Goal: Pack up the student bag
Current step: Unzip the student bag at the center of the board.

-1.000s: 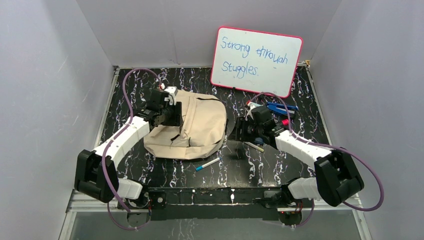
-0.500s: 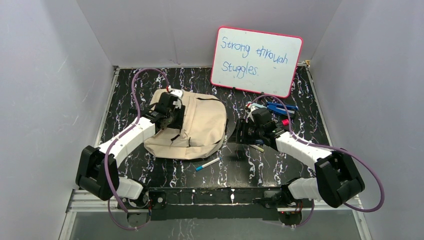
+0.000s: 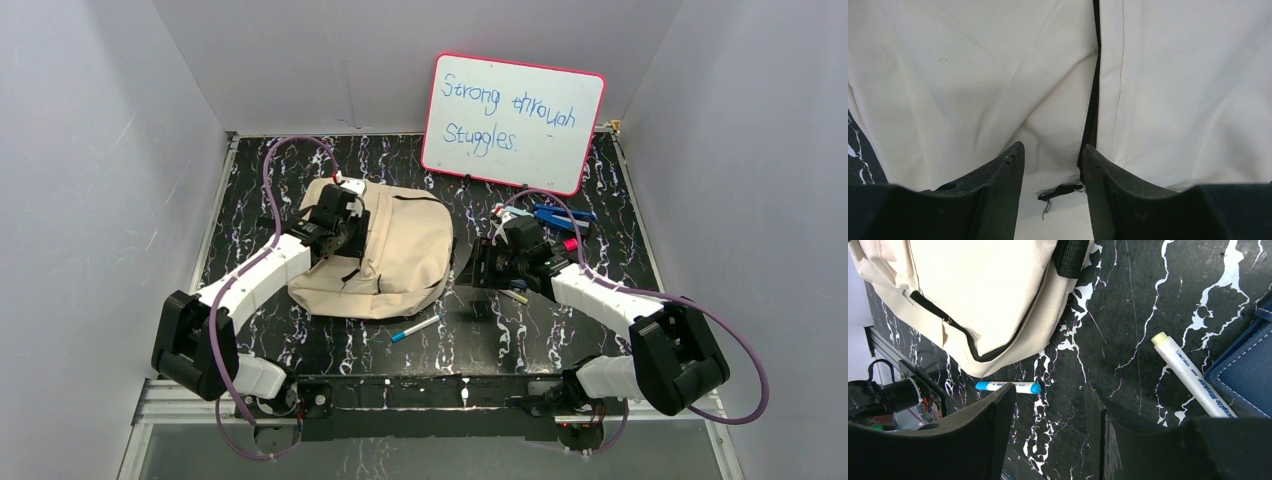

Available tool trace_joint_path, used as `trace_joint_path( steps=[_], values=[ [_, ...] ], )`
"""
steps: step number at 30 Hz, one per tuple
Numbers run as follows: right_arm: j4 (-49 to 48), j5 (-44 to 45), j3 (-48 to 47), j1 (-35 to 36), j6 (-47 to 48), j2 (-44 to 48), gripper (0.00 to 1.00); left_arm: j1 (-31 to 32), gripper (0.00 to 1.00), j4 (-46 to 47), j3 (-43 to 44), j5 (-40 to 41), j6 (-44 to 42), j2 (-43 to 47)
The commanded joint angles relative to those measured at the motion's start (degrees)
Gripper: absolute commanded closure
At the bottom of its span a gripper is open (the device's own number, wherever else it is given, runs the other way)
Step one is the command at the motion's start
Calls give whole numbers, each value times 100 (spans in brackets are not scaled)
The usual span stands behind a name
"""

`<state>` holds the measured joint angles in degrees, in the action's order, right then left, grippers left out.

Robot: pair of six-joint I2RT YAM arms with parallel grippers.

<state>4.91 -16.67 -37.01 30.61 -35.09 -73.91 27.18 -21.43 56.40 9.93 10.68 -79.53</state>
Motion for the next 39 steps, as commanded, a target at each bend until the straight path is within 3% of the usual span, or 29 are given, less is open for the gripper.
trace_joint_path(
  steps=[1, 11, 17, 24, 33, 37, 39],
  values=[
    [-191, -64, 17, 11, -46, 91, 38, 119, 56, 47, 36, -263, -28, -73],
    [-183, -82, 39, 12, -86, 70, 38, 233, 58, -50, 50, 322, -164, -405],
    [-166, -68, 3, 12, -90, 91, 38, 244, 82, -219, 194, 869, -188, -459],
    [-85, -6, -50, 13, -86, 120, 38, 244, 100, -242, 552, 1467, -142, -185],
    [-382, -323, -110, 17, -37, 213, 38, 244, 100, 184, 365, 1791, -37, 830],
    [-910, -755, -497, 97, -107, 42, 39, 244, 100, 265, 186, 1749, -35, 785],
    [-1043, -864, -732, 142, -156, -134, 39, 244, 95, 302, 137, 1728, -42, 623]
  ],
)
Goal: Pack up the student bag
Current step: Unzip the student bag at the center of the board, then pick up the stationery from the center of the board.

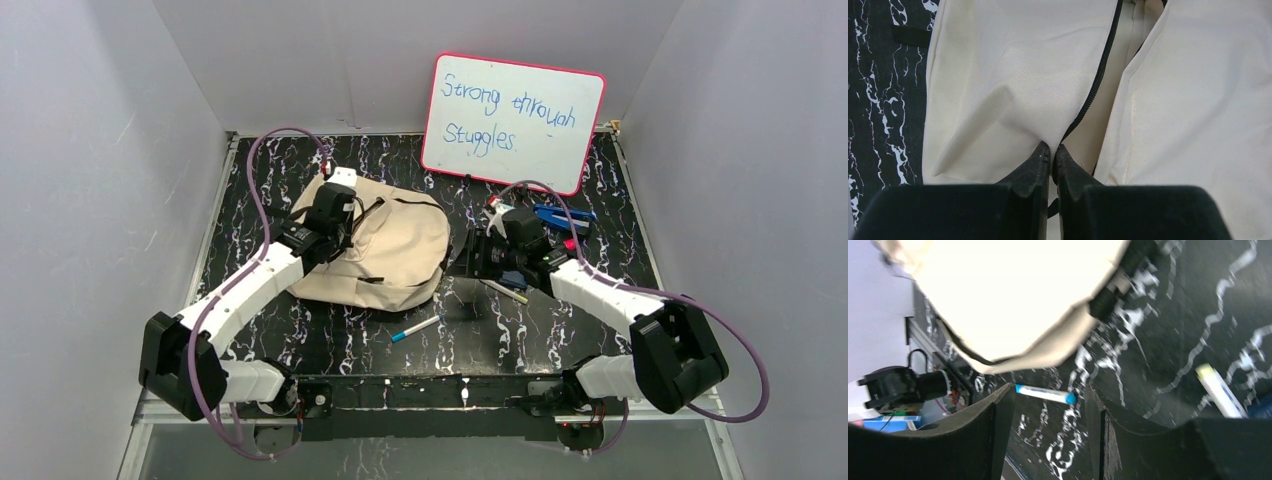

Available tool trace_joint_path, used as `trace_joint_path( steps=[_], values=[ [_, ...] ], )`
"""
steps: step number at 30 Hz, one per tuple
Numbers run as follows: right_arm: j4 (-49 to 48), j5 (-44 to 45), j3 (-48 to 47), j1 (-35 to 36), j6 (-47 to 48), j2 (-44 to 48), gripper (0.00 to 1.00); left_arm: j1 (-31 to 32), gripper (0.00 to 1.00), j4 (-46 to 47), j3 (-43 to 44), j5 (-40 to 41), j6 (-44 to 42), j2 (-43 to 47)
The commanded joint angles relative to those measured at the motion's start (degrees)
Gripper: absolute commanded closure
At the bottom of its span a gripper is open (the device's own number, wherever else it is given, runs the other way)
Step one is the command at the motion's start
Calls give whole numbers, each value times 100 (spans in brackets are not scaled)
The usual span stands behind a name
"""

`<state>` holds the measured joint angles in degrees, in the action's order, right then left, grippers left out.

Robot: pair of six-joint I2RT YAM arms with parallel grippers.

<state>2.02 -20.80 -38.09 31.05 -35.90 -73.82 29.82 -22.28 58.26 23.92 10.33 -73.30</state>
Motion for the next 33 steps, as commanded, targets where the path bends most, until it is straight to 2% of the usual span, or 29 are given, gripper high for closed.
trace_joint_path(
  steps=[1, 4, 8, 12, 16, 22, 25, 29, 33],
  values=[
    [-802, -500, -717, 110, -95, -273, 39, -20, 93, 416, -53, 304, -29, -106],
    [-901, -552, -835, 140, -188, -445, 39, -20, 87, 455, 17, 451, -163, -474],
    [-1088, -566, -615, 176, -304, -407, 40, -20, 71, 492, 275, 670, -409, -861],
    [-1110, -508, -309, 183, -336, -228, 39, -20, 63, 574, 566, 719, -686, -1189],
    [-1061, -437, -82, 189, -329, -54, 39, -21, 58, 617, 846, 898, -944, -1572],
    [-1037, -446, 72, 185, -328, 41, 39, -12, 58, 650, 1098, 1355, -1273, -2020],
    [-1016, -452, 86, 185, -317, 59, 39, -12, 63, 638, 1157, 1395, -1271, -2033],
    [-898, -371, 53, 184, -238, 95, 39, 3, 82, 630, 1259, 1251, -1208, -1767],
    [-846, -338, 47, 185, -199, 83, 39, 6, 96, 601, 1340, 1078, -1121, -1399]
  ],
)
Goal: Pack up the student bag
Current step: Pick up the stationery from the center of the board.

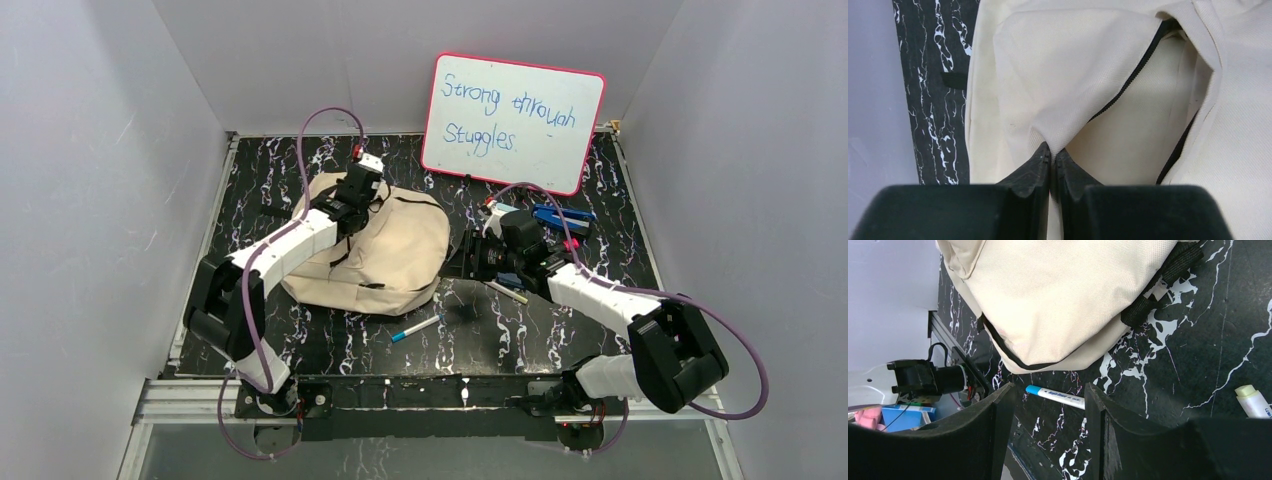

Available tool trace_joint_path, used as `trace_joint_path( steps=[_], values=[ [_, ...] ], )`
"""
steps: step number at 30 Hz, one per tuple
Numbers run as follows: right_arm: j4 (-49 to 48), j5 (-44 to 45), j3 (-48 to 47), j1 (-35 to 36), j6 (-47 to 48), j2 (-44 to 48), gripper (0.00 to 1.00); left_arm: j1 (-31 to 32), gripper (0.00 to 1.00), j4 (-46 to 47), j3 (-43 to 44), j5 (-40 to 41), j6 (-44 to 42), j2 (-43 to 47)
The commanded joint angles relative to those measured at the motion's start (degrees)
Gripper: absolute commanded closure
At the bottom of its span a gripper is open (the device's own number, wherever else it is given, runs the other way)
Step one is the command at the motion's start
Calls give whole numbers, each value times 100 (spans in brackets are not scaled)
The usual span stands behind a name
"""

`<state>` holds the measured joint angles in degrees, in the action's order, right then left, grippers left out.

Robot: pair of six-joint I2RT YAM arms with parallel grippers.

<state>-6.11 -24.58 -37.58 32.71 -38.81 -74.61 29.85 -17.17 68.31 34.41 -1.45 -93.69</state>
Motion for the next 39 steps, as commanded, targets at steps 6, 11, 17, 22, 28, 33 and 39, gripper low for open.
trace_joint_path(
  steps=[6, 11, 17, 22, 28, 33, 39],
  values=[
    [185, -39, -9, 113, 390, 237, 41, 4, 100, 55, 214, -369, 332, 1186],
    [565, 648, -120, 886, 1404, 600, 41, -5, 100, 23, -46, -543, 563, 1459],
    [122, 1883, 13, 2056, 2634, 749, 45, -44, 100, -18, -374, -854, 856, 1821],
    [-453, 630, 77, 2246, 4046, 584, 42, -160, 100, -17, -646, -1009, 980, 2014],
    [-132, -634, 63, 2274, 6269, 176, 42, -532, 100, 117, -1017, -1546, 1151, 2312],
    [672, -1229, -356, 2267, 7506, -415, 42, -650, 100, 235, -1231, -1656, 1158, 2463],
    [1403, -1213, -783, 2329, 8100, -1098, 45, -680, 100, 359, -1337, -1785, 1221, 2523]
  ],
)
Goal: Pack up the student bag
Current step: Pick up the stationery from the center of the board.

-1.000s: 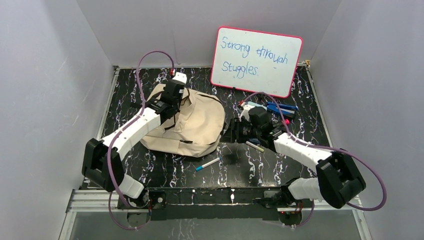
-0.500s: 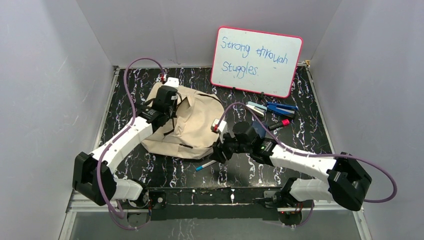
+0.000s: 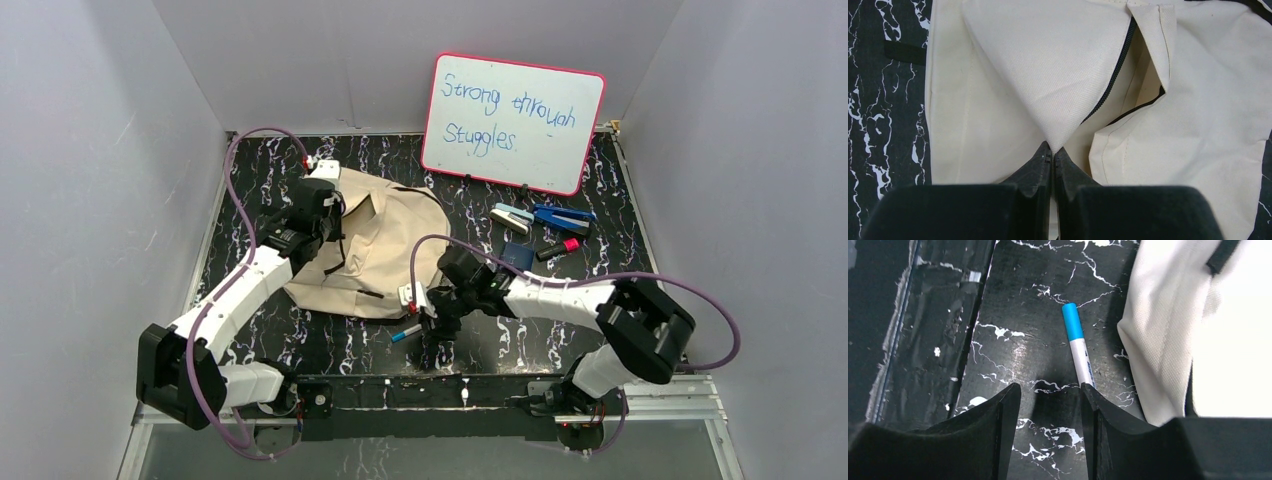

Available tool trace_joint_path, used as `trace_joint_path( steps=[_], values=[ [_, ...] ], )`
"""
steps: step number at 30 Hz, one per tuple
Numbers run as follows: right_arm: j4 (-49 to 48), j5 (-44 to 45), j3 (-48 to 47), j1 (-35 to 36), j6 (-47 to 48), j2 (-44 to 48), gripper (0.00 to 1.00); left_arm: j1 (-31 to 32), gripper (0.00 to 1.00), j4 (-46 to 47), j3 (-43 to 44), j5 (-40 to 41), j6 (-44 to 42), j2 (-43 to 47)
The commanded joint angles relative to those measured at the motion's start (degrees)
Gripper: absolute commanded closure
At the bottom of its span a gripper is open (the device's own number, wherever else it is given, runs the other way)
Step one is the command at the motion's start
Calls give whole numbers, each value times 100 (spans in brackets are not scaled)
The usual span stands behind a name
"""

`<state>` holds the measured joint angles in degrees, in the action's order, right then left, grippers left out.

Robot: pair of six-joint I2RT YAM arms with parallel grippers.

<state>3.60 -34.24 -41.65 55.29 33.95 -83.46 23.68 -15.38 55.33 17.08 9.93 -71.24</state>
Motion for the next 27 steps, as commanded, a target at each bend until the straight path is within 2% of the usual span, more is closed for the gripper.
trace_joint_path(
  steps=[1, 14, 23, 27],
  values=[
    [406, -163, -374, 100, 876, -261, 45, -65, 100, 182, -52, -67, 87, 283],
    [45, 606, -466, 270, 1314, -831, 48, -83, 100, 259, -176, -284, 176, 293],
    [164, 333, -613, 307, 1406, -361, 49, -87, 100, 290, -238, -302, 185, 321],
    [199, 402, -668, 300, 1502, -523, 49, -100, 100, 303, -250, -319, 184, 321]
  ],
)
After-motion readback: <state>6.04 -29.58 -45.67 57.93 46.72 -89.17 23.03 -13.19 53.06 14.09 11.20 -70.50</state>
